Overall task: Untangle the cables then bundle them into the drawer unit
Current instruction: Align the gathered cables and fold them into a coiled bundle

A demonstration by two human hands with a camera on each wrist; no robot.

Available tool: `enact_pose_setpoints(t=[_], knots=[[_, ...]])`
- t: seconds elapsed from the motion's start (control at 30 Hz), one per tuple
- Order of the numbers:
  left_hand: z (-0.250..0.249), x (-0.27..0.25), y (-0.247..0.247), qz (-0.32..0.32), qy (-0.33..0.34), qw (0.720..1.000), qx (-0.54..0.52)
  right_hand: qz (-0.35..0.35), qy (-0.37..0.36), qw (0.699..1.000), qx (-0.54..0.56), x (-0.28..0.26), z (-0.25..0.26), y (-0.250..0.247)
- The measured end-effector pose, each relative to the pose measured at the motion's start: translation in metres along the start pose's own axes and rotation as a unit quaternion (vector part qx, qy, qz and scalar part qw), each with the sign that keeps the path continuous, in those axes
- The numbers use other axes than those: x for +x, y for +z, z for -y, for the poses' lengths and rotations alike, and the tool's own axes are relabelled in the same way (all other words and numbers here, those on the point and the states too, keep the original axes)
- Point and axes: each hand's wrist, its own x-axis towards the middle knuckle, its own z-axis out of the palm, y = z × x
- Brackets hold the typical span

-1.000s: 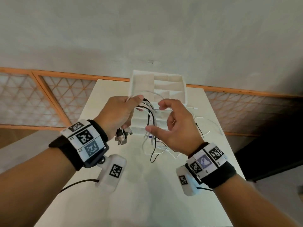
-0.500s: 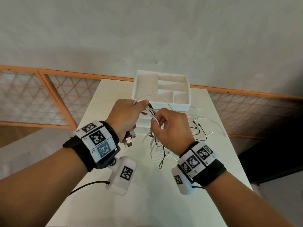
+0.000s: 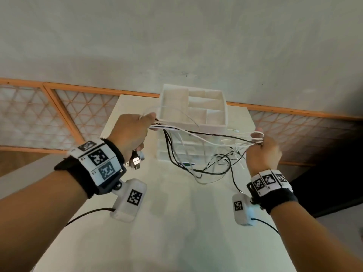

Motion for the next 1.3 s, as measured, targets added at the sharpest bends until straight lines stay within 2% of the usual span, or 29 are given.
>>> enact_pose_setpoints(t=[0.03, 0.07, 0.1, 0.13, 0.17, 0.2, 0.23, 0.27, 0.3, 0.37, 0.4, 0.43, 0.5, 0.57, 0.6, 0.7, 0.77, 0.87, 0.97, 1.07, 1.13, 1.2, 1.3], knots=[[0.001, 0.001, 0.000, -0.019, 0.004, 1.000, -0.016, -0.012, -0.028, 1.000, 0.004, -0.004, -0.008, 0.002], [0.000, 0.003, 0.000, -0.032, 0.008, 0.999, -0.041, 0.021, -0.053, 0.998, -0.029, -0.011, -0.021, 0.009], [-0.004, 0.004, -0.001, -0.036, 0.014, 0.997, -0.068, 0.105, -0.064, 0.989, -0.081, -0.020, -0.037, 0.017], [-0.008, 0.005, -0.002, -0.034, 0.023, 0.995, -0.088, 0.226, -0.061, 0.961, -0.147, -0.033, -0.051, 0.022], [-0.012, 0.005, -0.004, -0.029, 0.035, 0.994, -0.097, 0.341, -0.069, 0.914, -0.211, -0.044, -0.064, 0.026], [-0.014, 0.006, -0.005, -0.023, 0.048, 0.994, -0.094, 0.420, -0.084, 0.870, -0.245, -0.052, -0.072, 0.027], [-0.015, 0.007, -0.006, -0.019, 0.060, 0.995, -0.080, 0.457, -0.097, 0.851, -0.238, -0.056, -0.070, 0.027], [-0.014, 0.007, -0.006, -0.016, 0.068, 0.996, -0.061, 0.461, -0.101, 0.857, -0.207, -0.056, -0.058, 0.023], [-0.013, 0.006, -0.005, -0.011, 0.070, 0.997, -0.041, 0.439, -0.111, 0.879, -0.149, -0.054, -0.043, 0.019], [-0.009, 0.002, 0.001, 0.006, 0.073, 0.997, -0.013, 0.362, -0.143, 0.921, -0.016, -0.048, -0.003, 0.008], [-0.008, -0.001, 0.005, 0.018, 0.074, 0.997, -0.001, 0.334, -0.171, 0.926, 0.039, -0.046, 0.022, 0.001], [-0.007, -0.005, 0.010, 0.031, 0.074, 0.997, 0.013, 0.318, -0.206, 0.922, 0.078, -0.046, 0.046, -0.004], [-0.007, -0.015, 0.021, 0.062, 0.084, 0.993, 0.047, 0.318, -0.266, 0.906, 0.087, -0.055, 0.087, -0.004], [-0.009, -0.025, 0.030, 0.093, 0.116, 0.985, 0.083, 0.327, -0.294, 0.896, 0.062, -0.069, 0.112, 0.011], [-0.011, -0.029, 0.033, 0.103, 0.132, 0.981, 0.096, 0.318, -0.288, 0.900, 0.073, -0.074, 0.117, 0.020], [-0.015, -0.035, 0.028, 0.117, 0.141, 0.978, 0.104, 0.265, -0.215, 0.932, 0.122, -0.074, 0.110, 0.043], [-0.015, -0.035, 0.015, 0.108, 0.114, 0.985, 0.071, 0.287, -0.158, 0.941, 0.087, -0.062, 0.097, 0.049], [-0.003, -0.027, -0.012, 0.068, 0.063, 0.994, 0.066, 0.334, -0.103, 0.937, -0.028, -0.032, 0.075, 0.042], [0.024, -0.018, -0.027, 0.054, 0.051, 0.991, 0.115, 0.267, -0.053, 0.962, -0.028, -0.001, 0.058, 0.024], [0.054, -0.013, -0.024, 0.092, 0.059, 0.987, 0.120, 0.189, -0.048, 0.981, 0.020, 0.013, 0.057, 0.018], [0.075, -0.009, -0.019, 0.139, 0.033, 0.984, 0.107, 0.149, -0.051, 0.986, 0.050, 0.011, 0.063, 0.018], [0.094, -0.005, -0.017, 0.191, -0.022, 0.974, 0.119, 0.150, -0.085, 0.983, 0.069, 0.006, 0.071, 0.019], [0.106, -0.001, -0.018, 0.254, -0.082, 0.959, 0.097, 0.204, -0.164, 0.962, 0.077, -0.010, 0.088, 0.013]])
